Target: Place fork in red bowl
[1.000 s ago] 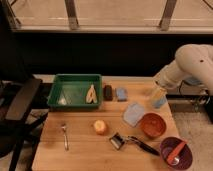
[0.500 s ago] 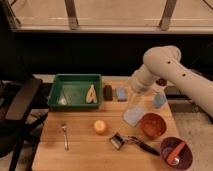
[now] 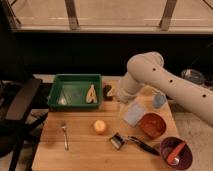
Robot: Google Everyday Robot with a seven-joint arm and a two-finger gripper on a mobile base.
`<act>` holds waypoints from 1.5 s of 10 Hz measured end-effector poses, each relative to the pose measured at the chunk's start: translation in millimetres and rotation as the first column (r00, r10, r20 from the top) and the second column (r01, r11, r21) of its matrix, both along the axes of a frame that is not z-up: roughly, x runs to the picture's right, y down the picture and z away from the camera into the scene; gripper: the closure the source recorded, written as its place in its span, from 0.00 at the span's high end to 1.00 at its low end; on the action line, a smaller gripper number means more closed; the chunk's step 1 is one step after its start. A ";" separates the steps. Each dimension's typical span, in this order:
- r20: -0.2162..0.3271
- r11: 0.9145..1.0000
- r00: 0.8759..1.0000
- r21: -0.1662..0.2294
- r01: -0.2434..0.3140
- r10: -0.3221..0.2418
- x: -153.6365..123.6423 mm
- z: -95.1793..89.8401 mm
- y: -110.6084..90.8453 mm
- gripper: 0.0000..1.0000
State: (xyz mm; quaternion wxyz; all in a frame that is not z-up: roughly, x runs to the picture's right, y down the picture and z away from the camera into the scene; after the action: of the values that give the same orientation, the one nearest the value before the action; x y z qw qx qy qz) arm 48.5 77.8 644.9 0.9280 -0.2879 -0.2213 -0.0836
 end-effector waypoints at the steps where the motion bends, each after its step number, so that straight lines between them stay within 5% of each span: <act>1: 0.001 1.000 1.000 0.000 0.001 -0.001 -0.9 0.1 -0.1 0.71; 4: -0.004 1.000 1.000 0.004 0.011 -0.010 -0.9 -0.6 -1.5 0.71; 6: 0.027 0.997 0.997 0.027 0.072 -0.073 -15.7 -1.5 -6.6 0.71; 9: 0.114 0.983 0.977 0.059 0.177 -0.182 -77.4 0.6 -11.9 0.71; 13: 0.239 0.951 0.920 0.073 0.301 -0.310 -150.4 6.7 -9.7 0.71; 15: 0.286 0.926 0.881 0.082 0.369 -0.377 -186.9 11.0 -5.7 0.71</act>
State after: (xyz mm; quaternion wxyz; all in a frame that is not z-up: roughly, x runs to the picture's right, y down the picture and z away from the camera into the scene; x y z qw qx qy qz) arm -138.4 72.1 655.9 0.8543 -0.2974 -0.2972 -0.3055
